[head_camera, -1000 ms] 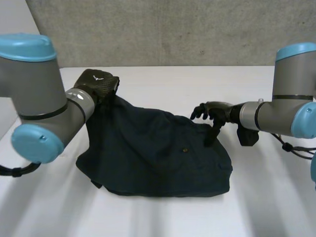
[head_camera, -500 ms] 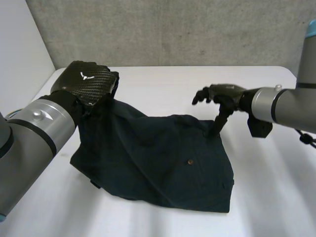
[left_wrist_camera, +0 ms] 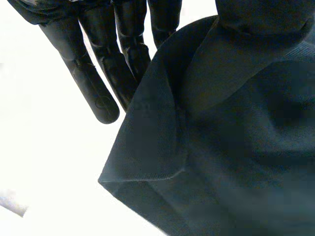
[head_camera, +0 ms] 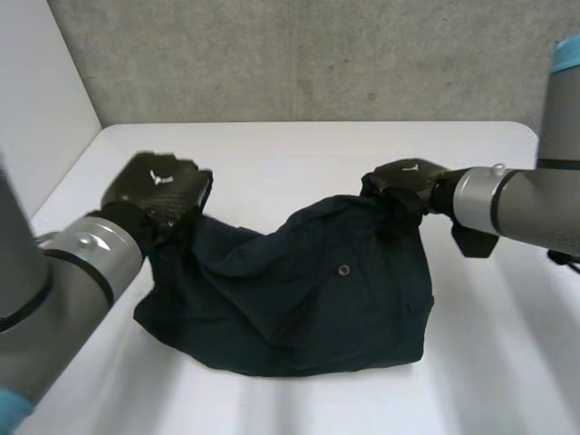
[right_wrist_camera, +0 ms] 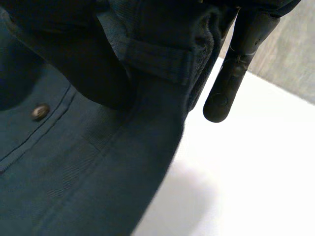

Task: Fold the shorts.

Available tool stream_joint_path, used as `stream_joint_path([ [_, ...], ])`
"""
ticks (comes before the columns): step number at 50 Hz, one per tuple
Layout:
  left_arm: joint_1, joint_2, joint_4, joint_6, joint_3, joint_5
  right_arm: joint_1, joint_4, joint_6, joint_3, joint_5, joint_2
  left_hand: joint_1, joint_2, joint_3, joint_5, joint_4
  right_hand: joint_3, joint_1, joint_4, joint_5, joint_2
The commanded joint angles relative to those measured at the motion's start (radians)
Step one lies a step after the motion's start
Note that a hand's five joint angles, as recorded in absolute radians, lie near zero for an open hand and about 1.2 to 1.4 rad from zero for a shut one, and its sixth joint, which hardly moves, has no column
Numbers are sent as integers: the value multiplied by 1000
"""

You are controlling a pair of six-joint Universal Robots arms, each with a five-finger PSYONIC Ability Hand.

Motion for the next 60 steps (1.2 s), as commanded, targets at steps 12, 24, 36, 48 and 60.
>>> stream_joint_path([
  [12, 49, -479, 56, 105, 584, -3, 81, -403, -226, -62, 258, 90, 287, 197, 206, 215, 197, 213, 428, 208, 255, 229],
  [24, 28, -411, 675, 101, 828, -14, 92, -1282, -93, -30, 260, 20, 287, 197, 206, 215, 197, 213, 428, 208, 255, 229],
  [36, 46, -335, 718, 95, 463, -19, 84, -1080, -47, 32, 274, 0, 287, 197, 206, 215, 197, 213, 428, 208, 255, 229],
  [48, 45, -400, 714, 96, 6, -10, 84, -636, -70, 144, 254, 206, 287, 197, 206, 215, 197, 213, 428, 208, 255, 229],
  [60, 17, -325, 522, 104, -123, -14, 57, -499, -51, 318, 223, 84, 287, 197, 206, 215, 197, 153, 368, 148, 195, 169],
])
